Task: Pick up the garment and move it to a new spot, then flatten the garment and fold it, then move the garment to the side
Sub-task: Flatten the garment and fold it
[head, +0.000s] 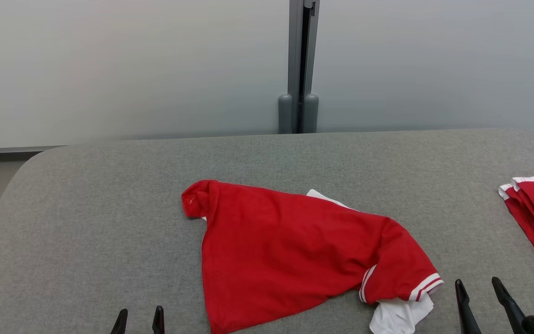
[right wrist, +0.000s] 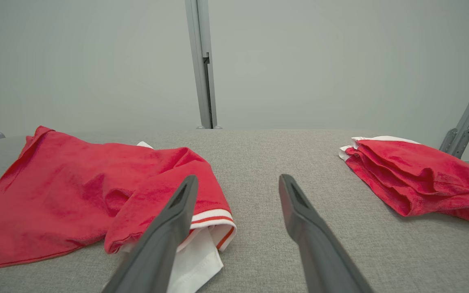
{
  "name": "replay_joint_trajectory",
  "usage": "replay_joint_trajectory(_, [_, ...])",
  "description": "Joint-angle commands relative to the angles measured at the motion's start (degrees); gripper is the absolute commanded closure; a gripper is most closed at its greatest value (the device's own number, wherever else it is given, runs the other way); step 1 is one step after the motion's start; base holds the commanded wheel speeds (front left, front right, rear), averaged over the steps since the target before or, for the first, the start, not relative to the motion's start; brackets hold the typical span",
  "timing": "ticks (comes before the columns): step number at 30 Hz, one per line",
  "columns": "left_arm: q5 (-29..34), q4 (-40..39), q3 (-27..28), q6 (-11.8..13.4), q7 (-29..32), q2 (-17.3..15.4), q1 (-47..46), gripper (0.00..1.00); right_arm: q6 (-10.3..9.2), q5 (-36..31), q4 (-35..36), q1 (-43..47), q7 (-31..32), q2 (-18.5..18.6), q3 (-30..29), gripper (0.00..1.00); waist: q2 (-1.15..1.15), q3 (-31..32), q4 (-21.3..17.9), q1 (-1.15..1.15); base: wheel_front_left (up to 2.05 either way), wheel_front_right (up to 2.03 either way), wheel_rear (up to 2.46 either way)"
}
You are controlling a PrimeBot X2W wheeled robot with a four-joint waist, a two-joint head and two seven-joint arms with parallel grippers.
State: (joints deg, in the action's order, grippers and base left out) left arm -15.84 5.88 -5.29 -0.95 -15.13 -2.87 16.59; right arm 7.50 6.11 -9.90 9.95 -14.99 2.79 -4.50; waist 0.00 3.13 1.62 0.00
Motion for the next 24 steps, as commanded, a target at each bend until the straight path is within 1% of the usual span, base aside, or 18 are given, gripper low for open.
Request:
replay_joint_trajectory(1, [-0.48, -0.15, 0.00, 0.15, 0.00, -0.11, -0.45, 0.00, -0.01, -0.08, 0.11, -0.44, -0.29, 0.25, 0.11, 0.00, 0.00, -0.18, -0.32, 0.00, 0.00, 0.00, 0.00])
replay_joint_trajectory(15, [-1.54, 0.09, -1.12, 0.95, 0.00, -0.12, -1.26, 0.00, -0.01, -0.65, 0.22, -0.97, -0.29, 0.25, 0.21, 0.00, 0.00, -0.66, -1.61, 0.00, 0.00, 0.00, 0.00])
replay_joint_trajectory(21, [-2.41, 1.80, -3.06, -0.24, 0.00, -0.09, -1.61, 0.00, -0.01, -0.66, 0.26, -1.30, -0.29, 0.24, 0.49, 0.00, 0.00, -0.86, -2.45, 0.00, 0.00, 0.00, 0.00])
replay_joint_trajectory(24, [-3.24, 4.46, -5.21, -0.84, 0.01, -0.09, -2.46, 0.00, -0.01, -0.72, 0.43, -1.60, -0.30, 0.25, 0.78, 0.00, 0.00, -1.35, -3.34, 0.00, 0.00, 0.00, 0.00])
